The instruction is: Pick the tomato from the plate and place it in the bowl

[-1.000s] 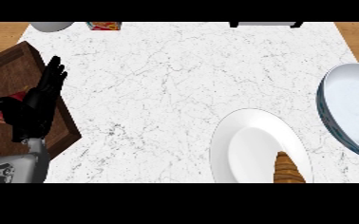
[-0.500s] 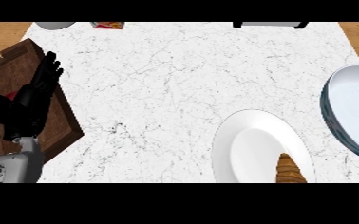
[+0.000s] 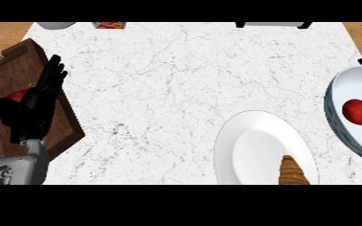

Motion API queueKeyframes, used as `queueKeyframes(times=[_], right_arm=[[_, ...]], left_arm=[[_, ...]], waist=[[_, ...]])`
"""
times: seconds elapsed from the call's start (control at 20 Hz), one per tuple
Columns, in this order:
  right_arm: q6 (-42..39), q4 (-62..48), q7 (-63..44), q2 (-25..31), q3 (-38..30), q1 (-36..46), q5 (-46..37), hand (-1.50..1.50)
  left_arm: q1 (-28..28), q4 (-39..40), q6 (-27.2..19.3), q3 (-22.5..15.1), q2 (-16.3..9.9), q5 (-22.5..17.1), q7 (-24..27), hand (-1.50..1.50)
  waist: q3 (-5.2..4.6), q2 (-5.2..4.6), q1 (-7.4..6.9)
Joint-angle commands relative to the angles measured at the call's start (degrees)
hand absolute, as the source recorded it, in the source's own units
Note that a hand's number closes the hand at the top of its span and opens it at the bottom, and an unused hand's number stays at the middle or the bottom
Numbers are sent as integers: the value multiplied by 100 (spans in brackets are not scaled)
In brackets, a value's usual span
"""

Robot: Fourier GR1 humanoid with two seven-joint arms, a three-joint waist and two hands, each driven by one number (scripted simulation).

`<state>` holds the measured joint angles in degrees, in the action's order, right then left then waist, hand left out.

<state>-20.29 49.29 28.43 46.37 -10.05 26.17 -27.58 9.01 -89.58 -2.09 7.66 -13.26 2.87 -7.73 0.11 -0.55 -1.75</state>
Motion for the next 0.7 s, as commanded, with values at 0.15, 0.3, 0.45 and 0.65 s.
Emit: queueKeyframes(times=[0.15, 0.3, 0.45, 0.65], right_arm=[[-1131, -1115, 317, -310, -1079, 653, 1482, -150], [-1555, -1826, 74, -189, -1722, 992, 2126, -150], [-2225, -2406, -77, 463, -2200, 991, 2589, -150], [-2795, -3017, 16, 1102, -2191, 894, 2544, -150]], left_arm=[[91, 167, -53, 78, 33, -18, 49, 0], [-37, -47, -7, -51, 70, 14, -6, 0], [-190, -6, 57, 27, 31, -45, 90, 0], [262, 63, 15, 133, -62, -80, -167, 0]], waist=[[0, 14, 100], [8, 9, -4], [7, 9, 39], [20, -36, 32]])
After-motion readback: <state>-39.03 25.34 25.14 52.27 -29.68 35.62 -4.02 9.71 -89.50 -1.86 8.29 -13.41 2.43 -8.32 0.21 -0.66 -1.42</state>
